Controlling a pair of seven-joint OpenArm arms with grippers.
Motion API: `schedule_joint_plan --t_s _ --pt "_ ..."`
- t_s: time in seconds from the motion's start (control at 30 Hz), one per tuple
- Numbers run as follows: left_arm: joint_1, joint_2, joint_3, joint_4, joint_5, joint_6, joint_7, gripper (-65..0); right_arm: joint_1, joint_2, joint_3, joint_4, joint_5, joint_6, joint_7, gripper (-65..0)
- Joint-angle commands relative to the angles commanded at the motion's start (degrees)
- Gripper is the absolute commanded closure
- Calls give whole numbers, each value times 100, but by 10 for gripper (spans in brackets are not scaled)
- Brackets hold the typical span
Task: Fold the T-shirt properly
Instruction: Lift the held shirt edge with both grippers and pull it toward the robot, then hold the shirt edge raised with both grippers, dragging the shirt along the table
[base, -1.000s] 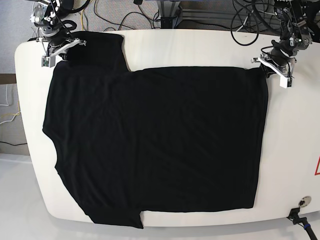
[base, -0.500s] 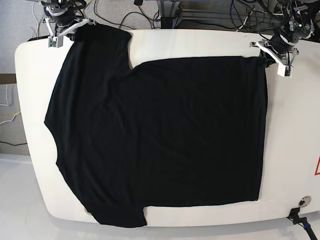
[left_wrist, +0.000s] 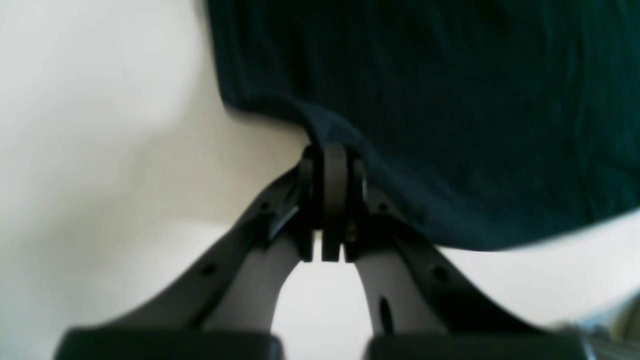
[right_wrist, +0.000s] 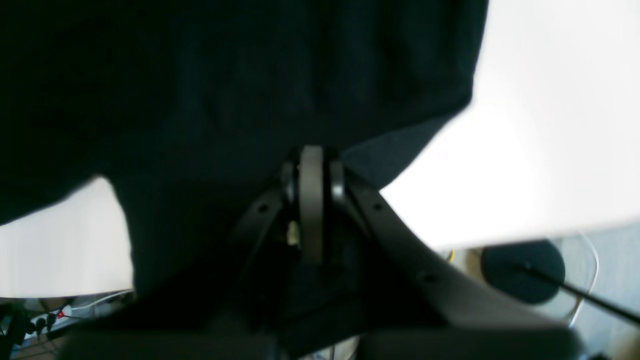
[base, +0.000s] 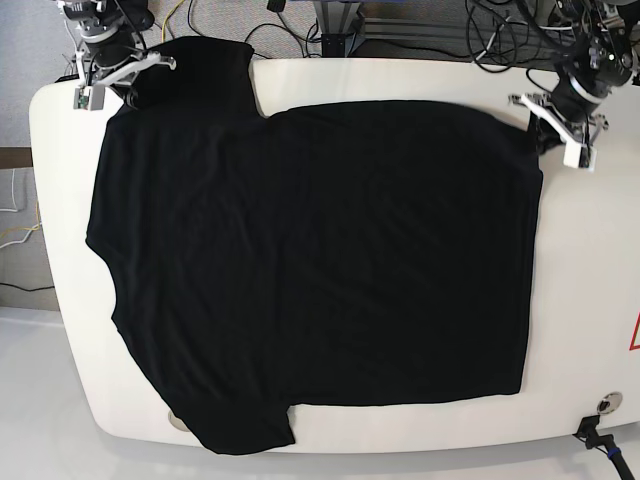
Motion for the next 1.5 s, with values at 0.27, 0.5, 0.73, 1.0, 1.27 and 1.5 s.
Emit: schedule_joint_plan --t_s 0.27,0.5,0.73,1.0,1.27,1.5 --pt "-686 18 229 -9 18 44 9 0 826 79 0 -88 -53 -44 0 0" --pt "-1398 9 281 -545 26 44 9 0 1908 141 0 -334 -404 -53 -457 0" --pt "-1934 -9 273 -1099 26 44 9 0 2892 149 -18 -756 -967 -9 -668 0" --pt "-2646 -9 264 -1723 26 492 378 0 3842 149 -26 -1451 -1301 -9 -686 0" --pt "-3095 -18 290 -2462 26 765 352 0 4844 308 -35 -2523 -1310 -18 -677 0" --pt "-3525 -18 299 -3420 35 765 343 0 5275 422 -35 -3314 -1310 -18 -448 0"
